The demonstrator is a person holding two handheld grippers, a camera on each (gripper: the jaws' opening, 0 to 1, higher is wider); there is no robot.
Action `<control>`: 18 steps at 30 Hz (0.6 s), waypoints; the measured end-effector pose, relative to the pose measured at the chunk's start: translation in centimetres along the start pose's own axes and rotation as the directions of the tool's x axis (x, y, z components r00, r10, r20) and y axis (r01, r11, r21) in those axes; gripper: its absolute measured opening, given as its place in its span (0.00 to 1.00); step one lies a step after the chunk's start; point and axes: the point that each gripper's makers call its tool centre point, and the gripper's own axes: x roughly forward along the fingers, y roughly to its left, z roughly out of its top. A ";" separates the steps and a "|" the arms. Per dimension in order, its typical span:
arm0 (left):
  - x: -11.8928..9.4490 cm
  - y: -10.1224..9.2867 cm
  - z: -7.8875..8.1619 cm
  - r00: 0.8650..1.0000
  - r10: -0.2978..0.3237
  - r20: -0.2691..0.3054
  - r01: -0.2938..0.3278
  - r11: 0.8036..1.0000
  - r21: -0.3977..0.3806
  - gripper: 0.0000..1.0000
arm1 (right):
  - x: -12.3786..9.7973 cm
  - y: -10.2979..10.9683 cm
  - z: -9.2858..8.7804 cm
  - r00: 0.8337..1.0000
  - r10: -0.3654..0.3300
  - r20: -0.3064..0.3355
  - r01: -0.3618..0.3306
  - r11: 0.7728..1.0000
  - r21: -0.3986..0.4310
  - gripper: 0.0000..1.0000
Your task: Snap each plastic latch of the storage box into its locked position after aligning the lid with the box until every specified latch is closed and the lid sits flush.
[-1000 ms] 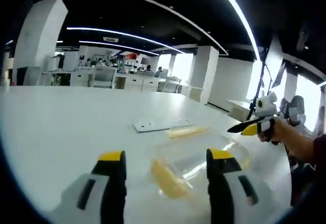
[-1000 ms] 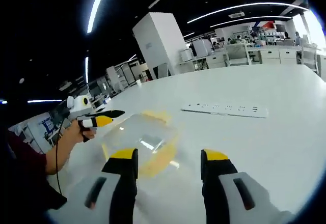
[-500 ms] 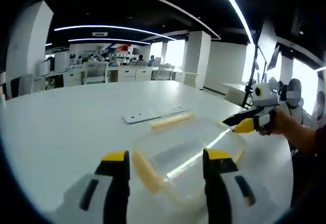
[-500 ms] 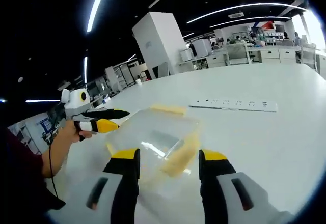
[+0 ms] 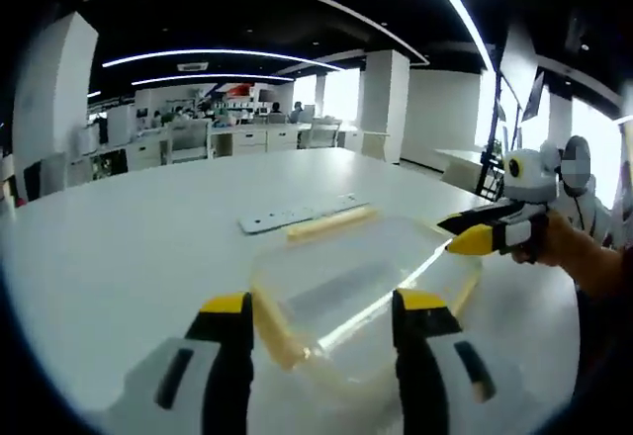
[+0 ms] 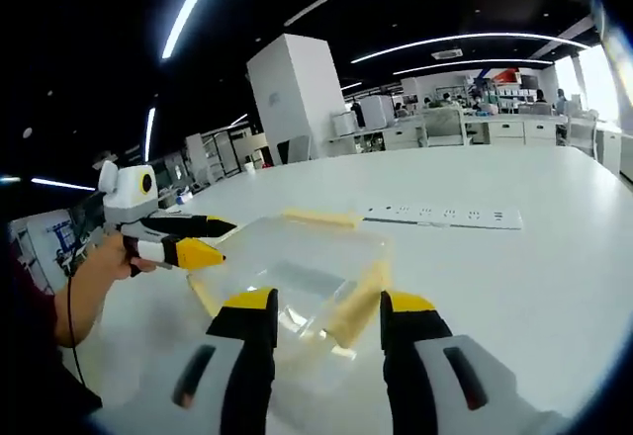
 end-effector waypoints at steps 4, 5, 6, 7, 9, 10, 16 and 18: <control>0.1 0.0 0.0 1.000 0.018 0.003 -0.018 1.000 -0.009 0.56 | 0.1 -0.1 0.1 1.000 -0.015 0.003 0.015 1.000 0.008 0.40; 0.1 0.0 0.0 1.000 0.020 0.003 -0.020 1.000 -0.009 0.56 | 0.1 -0.1 0.1 1.000 -0.015 0.004 0.015 1.000 0.009 0.39; 0.1 0.0 0.0 1.000 0.029 0.008 -0.029 0.999 -0.014 0.55 | 0.1 -0.4 0.1 1.000 -0.020 0.009 0.020 1.000 0.021 0.37; 0.1 -0.1 -0.1 0.999 0.035 0.011 -0.035 0.999 -0.017 0.55 | 0.0 -0.5 0.2 1.000 -0.023 0.012 0.023 0.999 0.033 0.35; 0.0 -0.1 0.0 0.999 0.036 0.015 -0.036 0.999 -0.023 0.55 | -0.1 -0.8 0.2 1.000 -0.024 0.018 0.023 0.998 0.054 0.32; 0.1 -0.1 0.0 0.999 0.036 0.015 -0.036 0.999 -0.023 0.55 | 0.0 -0.8 0.2 1.000 -0.024 0.018 0.023 0.998 0.054 0.32; 0.0 -0.1 -0.1 0.999 0.040 0.022 -0.039 0.999 -0.031 0.55 | 0.0 -0.6 0.3 0.999 -0.033 0.011 0.033 0.998 0.052 0.30; 0.0 -0.1 -0.1 0.999 0.036 0.027 -0.036 0.999 -0.031 0.55 | 0.0 -0.6 0.3 0.999 -0.035 0.009 0.034 0.998 0.050 0.29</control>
